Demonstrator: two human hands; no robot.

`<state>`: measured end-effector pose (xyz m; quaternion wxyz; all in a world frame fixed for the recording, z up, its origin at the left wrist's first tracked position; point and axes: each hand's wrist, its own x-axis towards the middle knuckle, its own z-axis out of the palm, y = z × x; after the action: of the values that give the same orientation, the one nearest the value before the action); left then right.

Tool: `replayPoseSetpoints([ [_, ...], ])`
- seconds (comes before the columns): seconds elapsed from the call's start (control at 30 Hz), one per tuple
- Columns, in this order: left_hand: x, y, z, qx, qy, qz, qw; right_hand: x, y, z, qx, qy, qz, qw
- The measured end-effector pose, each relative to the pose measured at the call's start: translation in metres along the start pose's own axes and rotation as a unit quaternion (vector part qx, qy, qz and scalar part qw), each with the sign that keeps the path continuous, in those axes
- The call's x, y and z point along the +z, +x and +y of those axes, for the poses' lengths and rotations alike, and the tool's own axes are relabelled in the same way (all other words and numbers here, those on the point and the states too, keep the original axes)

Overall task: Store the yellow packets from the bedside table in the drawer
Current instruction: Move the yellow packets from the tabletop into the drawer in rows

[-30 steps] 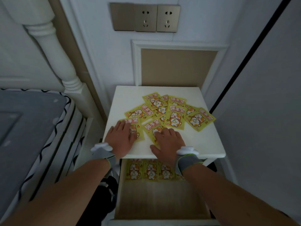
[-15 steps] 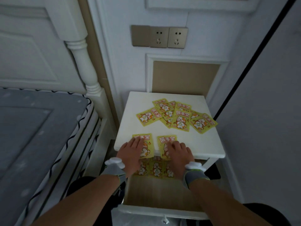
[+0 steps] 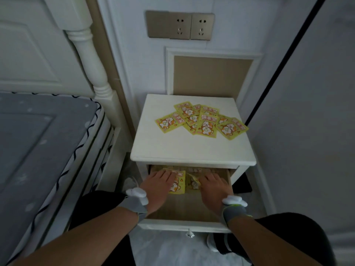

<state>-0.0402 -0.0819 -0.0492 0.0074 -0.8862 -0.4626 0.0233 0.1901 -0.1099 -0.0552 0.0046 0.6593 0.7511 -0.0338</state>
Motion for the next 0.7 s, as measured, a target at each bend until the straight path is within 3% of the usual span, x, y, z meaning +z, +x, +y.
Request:
replayPoseSetpoints([
  [0.23, 0.030, -0.003, 0.004, -0.031, -0.014, -0.088, 0.996, 0.024, 0.006, -0.005, -0.012, 0.027, -0.129, 0.991],
  [0.47, 0.065, 0.009, -0.007, -0.031, 0.021, -0.167, 0.985, 0.057, 0.022, -0.022, -0.010, 0.027, -0.167, 0.986],
  [0.7, 0.092, 0.017, -0.007, 0.000, 0.042, -0.265, 0.963, 0.089, 0.022, -0.025, -0.005, 0.105, -0.293, 0.950],
])
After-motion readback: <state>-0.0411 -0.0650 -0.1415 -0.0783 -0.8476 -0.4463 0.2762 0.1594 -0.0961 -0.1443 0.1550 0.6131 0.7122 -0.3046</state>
